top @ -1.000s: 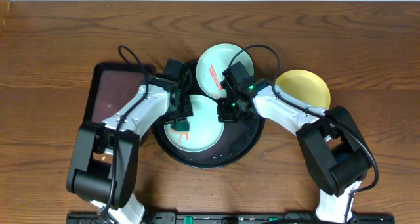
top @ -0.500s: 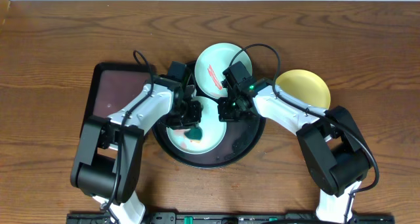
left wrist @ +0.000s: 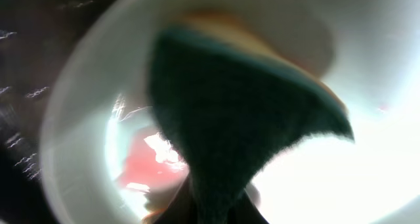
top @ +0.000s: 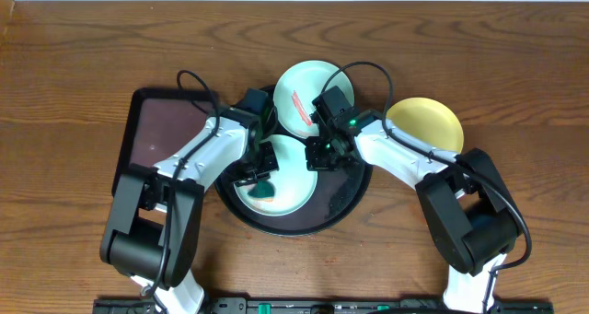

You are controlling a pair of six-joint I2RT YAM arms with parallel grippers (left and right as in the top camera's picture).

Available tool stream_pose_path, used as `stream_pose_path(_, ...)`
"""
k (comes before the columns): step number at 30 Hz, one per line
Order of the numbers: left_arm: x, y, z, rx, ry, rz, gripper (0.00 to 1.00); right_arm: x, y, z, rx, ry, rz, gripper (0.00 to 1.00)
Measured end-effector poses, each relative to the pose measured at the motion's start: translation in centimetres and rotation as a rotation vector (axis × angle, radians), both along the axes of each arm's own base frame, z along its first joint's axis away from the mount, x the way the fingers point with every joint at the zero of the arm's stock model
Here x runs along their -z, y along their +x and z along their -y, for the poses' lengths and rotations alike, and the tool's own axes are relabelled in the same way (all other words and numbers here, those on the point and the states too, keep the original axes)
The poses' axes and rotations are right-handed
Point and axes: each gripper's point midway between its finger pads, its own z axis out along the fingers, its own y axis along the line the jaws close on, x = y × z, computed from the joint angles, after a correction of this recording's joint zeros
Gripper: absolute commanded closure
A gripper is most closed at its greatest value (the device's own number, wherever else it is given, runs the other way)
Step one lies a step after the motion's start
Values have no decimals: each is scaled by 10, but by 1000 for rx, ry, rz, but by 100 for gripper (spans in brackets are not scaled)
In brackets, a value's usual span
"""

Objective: Clean dirty plates on tray and stack at the side

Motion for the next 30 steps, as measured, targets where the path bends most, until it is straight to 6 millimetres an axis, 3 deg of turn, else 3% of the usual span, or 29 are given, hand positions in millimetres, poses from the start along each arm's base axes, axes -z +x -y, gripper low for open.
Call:
stream_pose_path(6,-7,21,37,180,-227,108,93,0,0,0,0,0,0,99)
stream_pose_path(11,-2,29,26,127,-136,135,93,0,-1,-1,-2,5,-4,99)
stream_pose_path(17,0,20,-6,-32,59,85,93,-1,-1,-2,-3,9,-6,99)
stream_pose_path(20,0,12,-11,-35,86,52,93,-1,-1,-2,-3,8,-7,99)
stream_pose_path(30,-8,-10,28,252,-200,-6,93,0,-1,-1,-3,6,-4,99)
